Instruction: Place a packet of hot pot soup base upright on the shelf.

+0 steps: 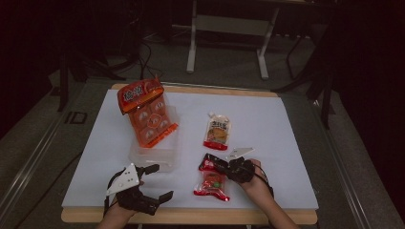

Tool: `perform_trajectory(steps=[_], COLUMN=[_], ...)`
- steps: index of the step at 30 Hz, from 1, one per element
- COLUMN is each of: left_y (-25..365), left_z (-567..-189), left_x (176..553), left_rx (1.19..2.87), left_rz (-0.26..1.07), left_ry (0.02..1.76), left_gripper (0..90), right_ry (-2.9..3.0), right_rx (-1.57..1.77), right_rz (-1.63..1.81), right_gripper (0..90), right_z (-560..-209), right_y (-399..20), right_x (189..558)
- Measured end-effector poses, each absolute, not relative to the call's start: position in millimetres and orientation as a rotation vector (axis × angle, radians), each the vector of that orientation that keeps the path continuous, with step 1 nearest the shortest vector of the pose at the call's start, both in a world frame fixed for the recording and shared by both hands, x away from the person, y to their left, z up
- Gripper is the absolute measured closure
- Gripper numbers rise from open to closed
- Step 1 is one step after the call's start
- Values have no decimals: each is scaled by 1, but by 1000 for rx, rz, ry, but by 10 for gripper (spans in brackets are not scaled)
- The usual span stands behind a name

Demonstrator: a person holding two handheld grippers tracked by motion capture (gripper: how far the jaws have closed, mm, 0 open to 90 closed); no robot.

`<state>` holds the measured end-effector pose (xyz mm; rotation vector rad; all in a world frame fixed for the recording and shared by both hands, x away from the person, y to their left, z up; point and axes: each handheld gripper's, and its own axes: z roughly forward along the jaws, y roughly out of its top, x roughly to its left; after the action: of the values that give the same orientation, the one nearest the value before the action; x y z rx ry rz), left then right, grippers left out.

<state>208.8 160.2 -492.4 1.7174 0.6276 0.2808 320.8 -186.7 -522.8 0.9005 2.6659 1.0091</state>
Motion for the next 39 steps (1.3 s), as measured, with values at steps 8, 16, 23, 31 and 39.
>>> perform_trajectory(steps=[8,16,23,31,39], left_y=[164,161,160,146,136], left_z=[-489,-482,-473,-460,-451], left_x=[211,211,219,232,245], left_rx=[1700,1705,1690,1709,1750], left_rz=[273,276,275,250,229], left_ry=[648,615,609,516,433], left_gripper=[31,45,53,128,223], right_ry=[2636,2587,2558,2557,2575], right_rx=[833,643,554,512,479], right_rz=[1230,1390,1451,1487,1515], right_gripper=[900,900,900,900,900], right_z=[-486,-445,-425,-416,-415], right_y=[-190,-182,-183,-179,-173], right_x=[309,279,263,253,248])
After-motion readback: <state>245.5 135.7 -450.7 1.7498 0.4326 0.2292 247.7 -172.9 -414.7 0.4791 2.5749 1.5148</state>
